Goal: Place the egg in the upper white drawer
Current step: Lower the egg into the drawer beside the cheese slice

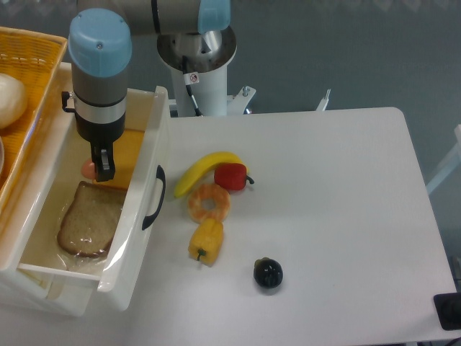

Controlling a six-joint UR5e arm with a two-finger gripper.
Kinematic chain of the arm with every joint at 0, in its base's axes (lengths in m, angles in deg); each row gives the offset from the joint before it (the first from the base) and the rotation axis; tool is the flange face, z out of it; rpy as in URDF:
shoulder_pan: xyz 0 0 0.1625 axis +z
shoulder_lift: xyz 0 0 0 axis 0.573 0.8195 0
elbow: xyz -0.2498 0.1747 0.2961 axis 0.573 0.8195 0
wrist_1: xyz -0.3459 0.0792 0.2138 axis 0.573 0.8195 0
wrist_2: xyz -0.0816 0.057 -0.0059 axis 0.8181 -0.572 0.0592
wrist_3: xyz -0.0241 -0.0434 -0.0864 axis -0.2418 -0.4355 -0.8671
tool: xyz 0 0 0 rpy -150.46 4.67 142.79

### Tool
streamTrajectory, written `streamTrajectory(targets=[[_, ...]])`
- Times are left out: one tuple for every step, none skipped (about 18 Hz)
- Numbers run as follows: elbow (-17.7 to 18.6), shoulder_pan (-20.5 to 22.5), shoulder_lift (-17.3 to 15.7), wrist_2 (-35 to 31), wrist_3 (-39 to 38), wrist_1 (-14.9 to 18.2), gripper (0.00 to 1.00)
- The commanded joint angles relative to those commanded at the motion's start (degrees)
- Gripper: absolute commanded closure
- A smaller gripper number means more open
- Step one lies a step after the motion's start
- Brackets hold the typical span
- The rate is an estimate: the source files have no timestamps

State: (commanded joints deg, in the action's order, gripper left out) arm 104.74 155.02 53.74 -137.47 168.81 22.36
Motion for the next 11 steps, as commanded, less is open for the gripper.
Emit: streamTrajectory(targets=[[0.00, -0.09, 0.18, 0.00, 0.00, -0.09, 0.65], [0.00, -0.09, 0.26, 0.00, 0.00, -0.09, 0.65], [0.00, -0.35, 0.27, -0.09, 0.00, -0.09, 0.65], [0.00, -0.53, 0.35, 0.00, 0.00, -0.09, 0.65], [0.00, -0.61, 0.53, 0.00, 0.00, -0.09, 0.65], [0.00, -0.70, 0.53, 0.00, 0.00, -0.09, 0.65], [0.00, -0.79, 0.53, 0.00, -0.09, -0.09, 0.65], [0.00, -1.14, 0.53, 0.00, -0.17, -0.09, 0.65], [0.00, -1.23, 0.53, 0.00, -0.26, -0.09, 0.65], [0.00, -1.23, 0.62, 0.00, -0.35, -0.09, 0.65], [0.00, -1.23, 0.62, 0.00, -0.44, -0.09, 0.65]])
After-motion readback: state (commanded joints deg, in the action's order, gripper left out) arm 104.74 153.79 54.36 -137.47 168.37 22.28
